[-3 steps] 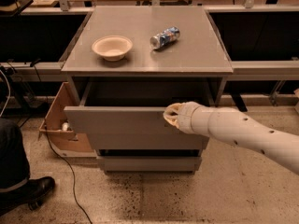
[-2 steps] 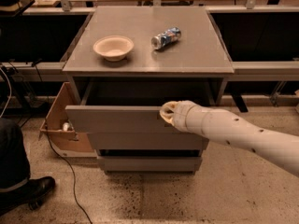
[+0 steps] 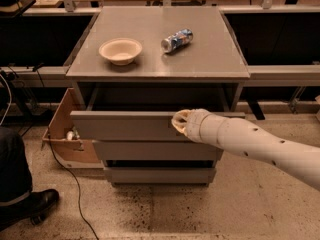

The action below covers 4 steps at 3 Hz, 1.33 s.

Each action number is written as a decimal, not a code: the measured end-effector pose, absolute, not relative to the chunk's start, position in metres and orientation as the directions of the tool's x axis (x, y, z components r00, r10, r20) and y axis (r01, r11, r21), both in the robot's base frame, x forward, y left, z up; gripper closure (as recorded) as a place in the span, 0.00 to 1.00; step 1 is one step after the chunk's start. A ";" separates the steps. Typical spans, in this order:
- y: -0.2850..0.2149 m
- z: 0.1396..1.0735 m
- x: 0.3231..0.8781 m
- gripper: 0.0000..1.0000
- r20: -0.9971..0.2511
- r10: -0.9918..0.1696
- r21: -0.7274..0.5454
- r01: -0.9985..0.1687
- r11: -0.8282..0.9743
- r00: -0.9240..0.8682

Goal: Close top drawer

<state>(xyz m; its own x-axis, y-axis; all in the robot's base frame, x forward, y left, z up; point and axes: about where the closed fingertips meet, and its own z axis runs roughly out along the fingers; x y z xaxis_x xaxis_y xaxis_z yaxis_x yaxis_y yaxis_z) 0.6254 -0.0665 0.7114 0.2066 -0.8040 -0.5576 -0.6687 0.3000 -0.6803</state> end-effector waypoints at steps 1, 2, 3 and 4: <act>-0.060 0.697 0.631 1.00 -0.596 -0.776 -0.656 -0.681 0.325 0.205; -0.056 0.683 0.641 1.00 -0.611 -0.767 -0.645 -0.687 0.336 0.199; -0.049 0.671 0.656 1.00 -0.609 -0.765 -0.651 -0.682 0.334 0.208; -0.039 0.668 0.667 1.00 -0.603 -0.762 -0.668 -0.672 0.321 0.236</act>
Offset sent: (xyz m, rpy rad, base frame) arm 0.0274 0.0118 -0.0440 0.0803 0.0331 0.0007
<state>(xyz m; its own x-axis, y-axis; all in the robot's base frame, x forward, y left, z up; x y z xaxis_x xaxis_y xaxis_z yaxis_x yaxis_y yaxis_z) 0.6670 -0.0394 0.6677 0.2358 -0.7618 -0.6033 -0.6715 0.3210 -0.6679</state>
